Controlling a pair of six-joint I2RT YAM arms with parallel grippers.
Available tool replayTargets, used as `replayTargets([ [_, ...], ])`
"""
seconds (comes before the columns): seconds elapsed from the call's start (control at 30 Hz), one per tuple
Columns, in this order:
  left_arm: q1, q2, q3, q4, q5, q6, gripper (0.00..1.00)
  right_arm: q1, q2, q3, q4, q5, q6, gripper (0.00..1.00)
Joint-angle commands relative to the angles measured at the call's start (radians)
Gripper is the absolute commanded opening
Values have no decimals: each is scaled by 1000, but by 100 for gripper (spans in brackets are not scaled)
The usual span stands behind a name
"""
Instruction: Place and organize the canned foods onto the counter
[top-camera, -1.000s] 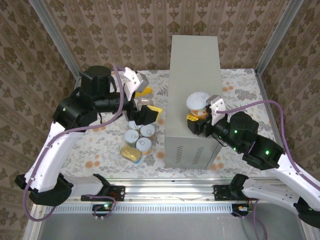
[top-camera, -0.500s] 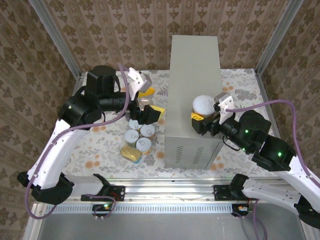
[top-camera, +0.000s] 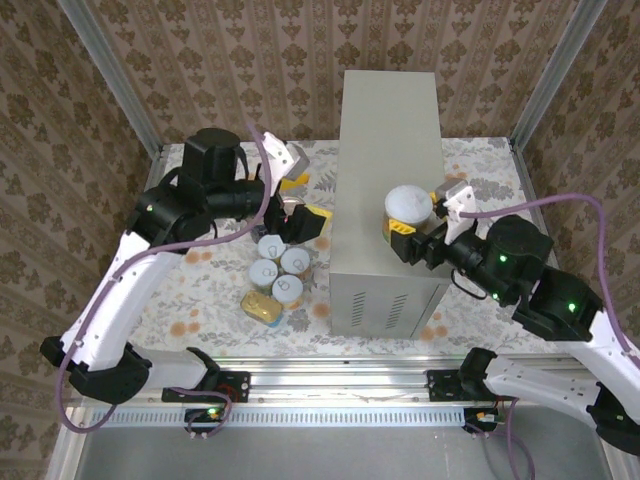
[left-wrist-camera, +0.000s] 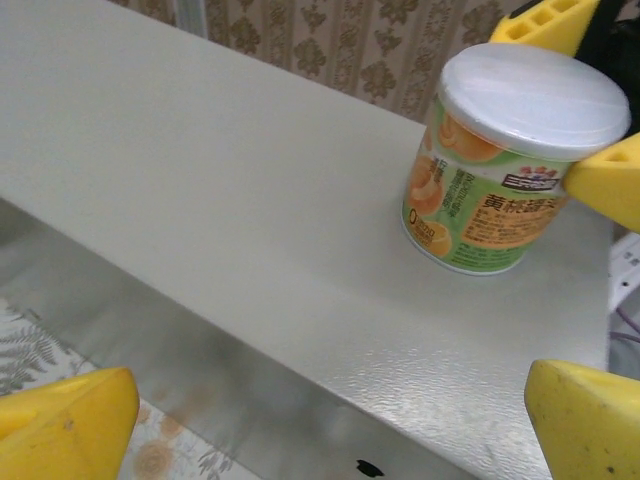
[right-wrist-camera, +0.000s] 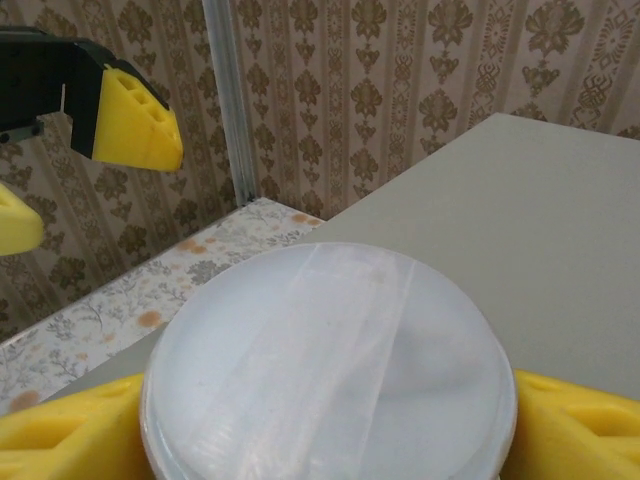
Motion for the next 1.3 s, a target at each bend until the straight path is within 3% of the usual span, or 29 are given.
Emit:
replayTargets([
  [0.0, 9, 0, -28, 62, -101, -28, 100, -15, 56, 58, 45, 45, -14, 77],
  [0.27, 10, -39, -136, 171, -227, -60, 100, -220, 251, 166, 107, -57, -32, 72],
  [0.57, 28, -51, -217, 174, -225, -1, 100, -464, 469, 286, 225, -253, -15, 71],
  [0.8, 117, -64, -252, 216, -141, -46, 100, -558, 669, 422, 271, -293, -10, 69],
  [1.27, 241, -53, -267, 264, -20, -112, 100, -645, 910, 611, 334, -210, -43, 70],
])
